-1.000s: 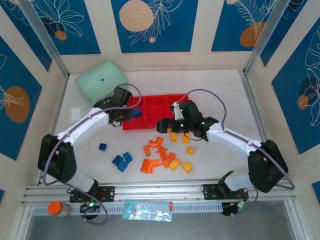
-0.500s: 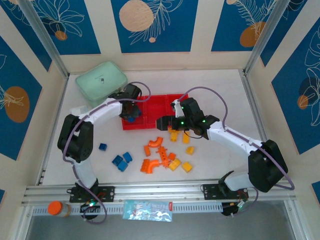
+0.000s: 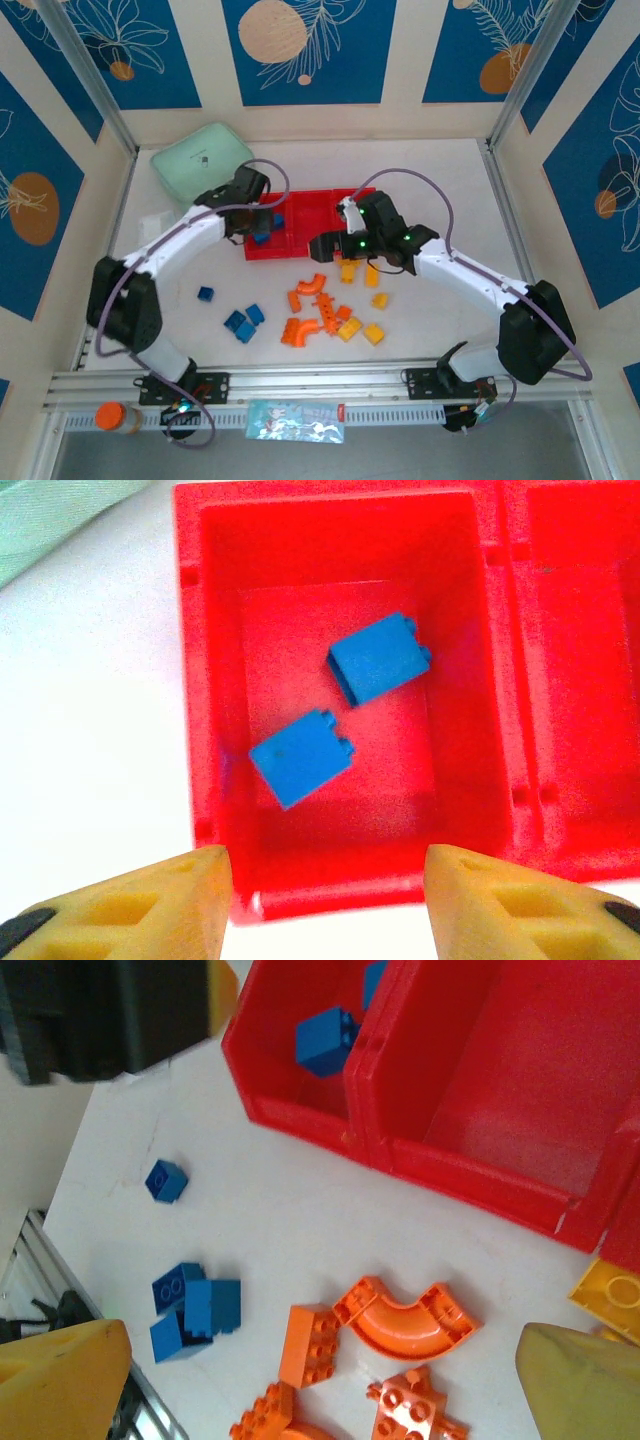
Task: Sort the legos into containers by color
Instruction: Pick up the lego from the middle-left of the table.
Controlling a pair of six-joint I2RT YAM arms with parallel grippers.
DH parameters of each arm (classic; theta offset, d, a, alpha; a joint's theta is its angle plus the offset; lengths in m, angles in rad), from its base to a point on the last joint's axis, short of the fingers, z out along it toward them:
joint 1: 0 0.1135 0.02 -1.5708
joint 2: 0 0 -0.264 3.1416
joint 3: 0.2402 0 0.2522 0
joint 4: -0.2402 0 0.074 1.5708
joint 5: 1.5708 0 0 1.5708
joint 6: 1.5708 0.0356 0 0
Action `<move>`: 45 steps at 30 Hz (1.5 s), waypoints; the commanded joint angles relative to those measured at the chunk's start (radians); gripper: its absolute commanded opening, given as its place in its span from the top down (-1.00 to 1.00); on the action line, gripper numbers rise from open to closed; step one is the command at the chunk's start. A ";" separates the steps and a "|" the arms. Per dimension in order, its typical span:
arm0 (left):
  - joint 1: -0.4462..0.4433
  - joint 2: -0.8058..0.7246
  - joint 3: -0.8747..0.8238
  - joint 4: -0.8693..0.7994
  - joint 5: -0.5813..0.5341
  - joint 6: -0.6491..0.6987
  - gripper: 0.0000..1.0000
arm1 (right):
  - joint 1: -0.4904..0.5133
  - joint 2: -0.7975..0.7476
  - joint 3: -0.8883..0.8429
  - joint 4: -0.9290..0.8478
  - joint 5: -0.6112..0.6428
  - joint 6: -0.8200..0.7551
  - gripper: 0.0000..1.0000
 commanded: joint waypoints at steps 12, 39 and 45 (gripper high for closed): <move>0.009 -0.490 -0.401 -0.179 -0.056 -0.157 -0.31 | 0.212 0.042 -0.031 0.049 0.015 -0.031 -0.98; 0.151 -0.419 -0.685 0.044 0.006 -0.400 -0.53 | 0.327 0.200 -0.005 0.202 0.036 0.017 -0.98; 0.187 -0.341 -0.654 0.125 0.032 -0.372 -0.42 | 0.320 0.202 -0.012 0.198 0.039 0.016 -0.98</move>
